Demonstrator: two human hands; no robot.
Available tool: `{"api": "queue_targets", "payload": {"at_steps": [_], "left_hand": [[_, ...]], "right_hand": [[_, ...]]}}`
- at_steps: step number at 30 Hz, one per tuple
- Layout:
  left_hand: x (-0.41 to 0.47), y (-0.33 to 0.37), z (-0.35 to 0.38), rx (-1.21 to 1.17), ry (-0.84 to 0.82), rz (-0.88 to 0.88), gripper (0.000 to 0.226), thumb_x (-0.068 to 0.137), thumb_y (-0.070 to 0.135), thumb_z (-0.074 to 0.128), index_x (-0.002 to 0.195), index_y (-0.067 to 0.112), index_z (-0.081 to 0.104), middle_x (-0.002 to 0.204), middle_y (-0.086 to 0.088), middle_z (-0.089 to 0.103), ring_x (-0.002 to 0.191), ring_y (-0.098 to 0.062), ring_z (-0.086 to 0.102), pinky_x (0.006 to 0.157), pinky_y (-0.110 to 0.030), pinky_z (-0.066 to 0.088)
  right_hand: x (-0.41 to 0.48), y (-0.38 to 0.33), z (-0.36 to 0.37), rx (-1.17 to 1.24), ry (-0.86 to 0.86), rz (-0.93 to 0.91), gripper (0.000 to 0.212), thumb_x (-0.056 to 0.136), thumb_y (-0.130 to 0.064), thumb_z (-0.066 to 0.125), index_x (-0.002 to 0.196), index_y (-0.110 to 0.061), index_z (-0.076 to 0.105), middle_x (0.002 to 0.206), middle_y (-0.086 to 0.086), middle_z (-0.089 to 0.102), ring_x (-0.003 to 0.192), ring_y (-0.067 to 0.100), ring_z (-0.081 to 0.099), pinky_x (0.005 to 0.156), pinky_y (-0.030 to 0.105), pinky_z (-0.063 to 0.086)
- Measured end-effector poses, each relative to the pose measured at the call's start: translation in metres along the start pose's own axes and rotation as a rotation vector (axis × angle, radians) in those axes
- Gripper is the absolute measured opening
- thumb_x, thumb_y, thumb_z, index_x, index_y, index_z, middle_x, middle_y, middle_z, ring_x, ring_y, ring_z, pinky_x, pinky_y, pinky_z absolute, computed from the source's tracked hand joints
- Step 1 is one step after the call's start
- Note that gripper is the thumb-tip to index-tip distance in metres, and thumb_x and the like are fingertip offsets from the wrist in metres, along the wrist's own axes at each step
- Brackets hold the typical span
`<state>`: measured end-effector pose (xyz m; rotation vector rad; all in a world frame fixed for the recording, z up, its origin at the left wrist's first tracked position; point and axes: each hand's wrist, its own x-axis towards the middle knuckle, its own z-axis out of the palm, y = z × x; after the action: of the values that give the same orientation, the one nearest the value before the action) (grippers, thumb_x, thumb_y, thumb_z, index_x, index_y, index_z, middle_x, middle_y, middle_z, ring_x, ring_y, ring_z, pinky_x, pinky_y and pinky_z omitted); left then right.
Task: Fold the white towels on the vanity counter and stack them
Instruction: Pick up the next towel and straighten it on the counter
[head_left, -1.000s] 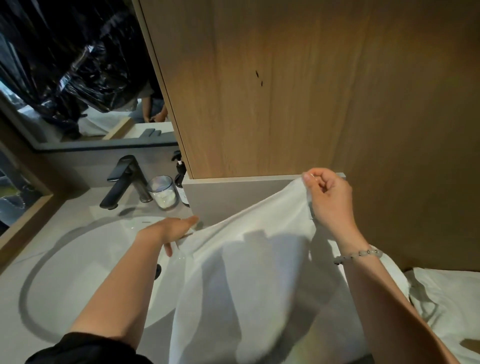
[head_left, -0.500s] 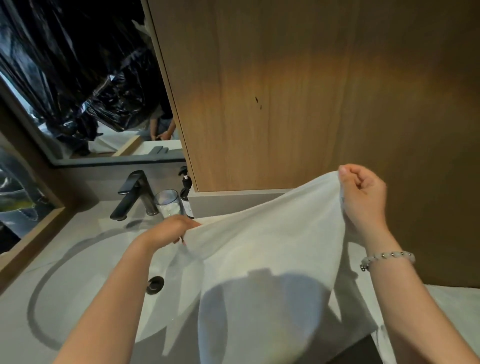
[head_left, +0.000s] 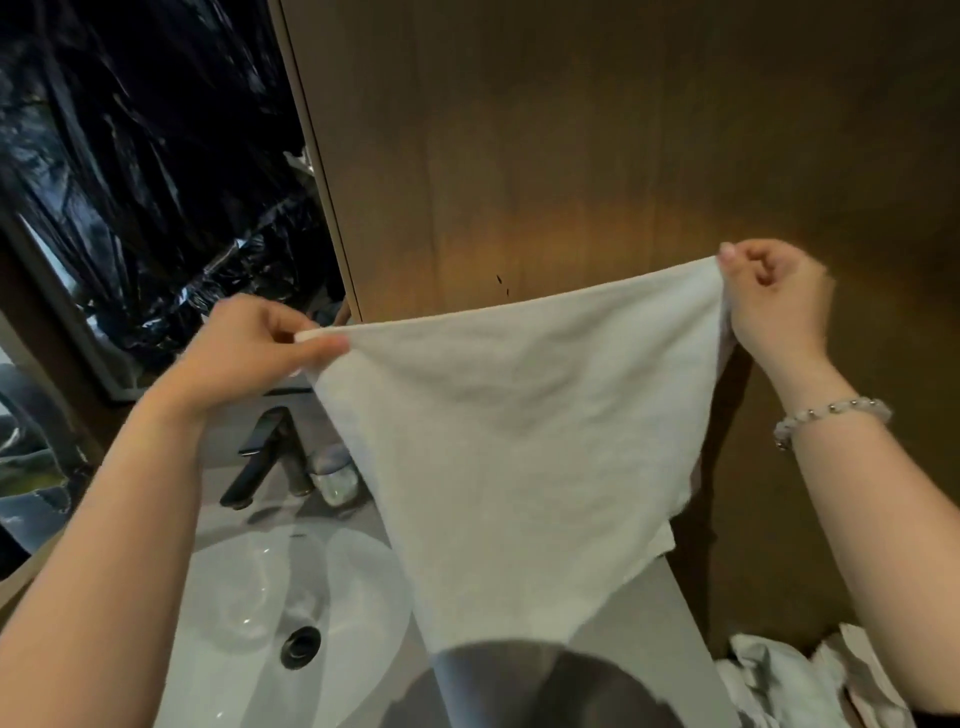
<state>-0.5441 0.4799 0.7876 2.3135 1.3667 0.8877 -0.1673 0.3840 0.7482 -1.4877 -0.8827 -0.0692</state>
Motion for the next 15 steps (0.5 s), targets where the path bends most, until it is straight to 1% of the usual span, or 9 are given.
{"api": "queue_targets", "payload": {"at_steps": [2,4,5,7,8,9,10,13,15], "left_hand": [[0.009,0.015,-0.014,-0.006,0.176,0.014,0.022,0.079,0.038,0.068,0.078,0.016,0.071,0.073,-0.013,0.066,0.062,-0.019,0.053,0.053,-0.023,0.043],[0.018,0.026,-0.026,0.036,0.343,0.033,0.021,0.081,0.035,0.068,0.089,0.015,0.07,0.074,-0.01,0.063,0.06,-0.014,0.049,0.048,-0.017,0.041],[0.024,0.03,-0.032,0.061,0.368,0.037,0.022,0.081,0.035,0.069,0.09,0.015,0.07,0.074,-0.01,0.062,0.061,-0.014,0.049,0.049,-0.018,0.04],[0.032,0.038,-0.04,0.209,0.196,0.021,0.019,0.08,0.035,0.07,0.082,0.017,0.068,0.074,-0.005,0.061,0.065,-0.017,0.051,0.051,-0.022,0.039],[0.035,0.039,-0.042,0.299,0.07,0.001,0.018,0.079,0.035,0.071,0.08,0.018,0.069,0.073,-0.002,0.062,0.067,-0.017,0.052,0.051,-0.023,0.037],[0.037,0.039,-0.041,0.353,0.011,-0.017,0.017,0.079,0.034,0.072,0.082,0.017,0.071,0.071,0.001,0.061,0.067,-0.014,0.051,0.052,-0.024,0.036],[0.039,0.038,-0.041,0.371,0.017,-0.022,0.019,0.079,0.032,0.072,0.085,0.014,0.072,0.07,0.003,0.059,0.066,-0.011,0.05,0.052,-0.023,0.034],[0.044,0.029,-0.035,0.263,0.211,-0.053,0.022,0.081,0.031,0.071,0.088,0.01,0.073,0.068,-0.004,0.061,0.06,-0.015,0.049,0.048,-0.025,0.036],[0.042,0.029,-0.03,0.287,0.128,-0.047,0.021,0.08,0.032,0.072,0.079,0.011,0.073,0.062,-0.003,0.06,0.055,-0.015,0.048,0.048,-0.026,0.036]], "right_hand": [[0.01,-0.015,-0.001,-0.048,0.036,-0.054,0.022,0.092,-0.038,0.054,0.098,-0.019,0.063,0.082,-0.009,0.059,0.079,0.009,0.058,0.073,0.022,0.05],[0.018,-0.03,-0.001,-0.058,0.059,-0.121,0.022,0.092,-0.038,0.055,0.097,-0.018,0.063,0.086,-0.005,0.061,0.077,0.007,0.057,0.071,0.02,0.048],[0.021,-0.037,0.0,-0.072,0.053,-0.156,0.021,0.091,-0.038,0.055,0.095,-0.018,0.062,0.086,-0.004,0.061,0.074,0.005,0.055,0.067,0.017,0.046],[0.026,-0.046,0.004,-0.122,0.011,-0.188,0.022,0.091,-0.039,0.056,0.096,-0.019,0.062,0.086,-0.004,0.061,0.073,0.006,0.056,0.065,0.017,0.045],[0.028,-0.049,0.005,-0.154,-0.01,-0.187,0.023,0.09,-0.04,0.056,0.097,-0.019,0.062,0.087,-0.003,0.062,0.075,0.009,0.057,0.067,0.02,0.047],[0.03,-0.05,0.006,-0.193,-0.029,-0.181,0.024,0.09,-0.041,0.057,0.1,-0.02,0.062,0.089,-0.002,0.063,0.078,0.012,0.059,0.068,0.023,0.048],[0.031,-0.05,0.005,-0.227,-0.039,-0.177,0.025,0.09,-0.041,0.057,0.101,-0.02,0.062,0.091,-0.002,0.063,0.082,0.014,0.059,0.069,0.024,0.048],[0.032,-0.047,-0.003,-0.218,-0.002,-0.154,0.023,0.09,-0.038,0.057,0.1,-0.018,0.062,0.093,0.0,0.063,0.084,0.016,0.058,0.064,0.02,0.042],[0.029,-0.045,-0.009,-0.23,0.001,-0.147,0.023,0.091,-0.037,0.056,0.101,-0.017,0.062,0.093,-0.001,0.061,0.085,0.016,0.057,0.067,0.021,0.043]]}}
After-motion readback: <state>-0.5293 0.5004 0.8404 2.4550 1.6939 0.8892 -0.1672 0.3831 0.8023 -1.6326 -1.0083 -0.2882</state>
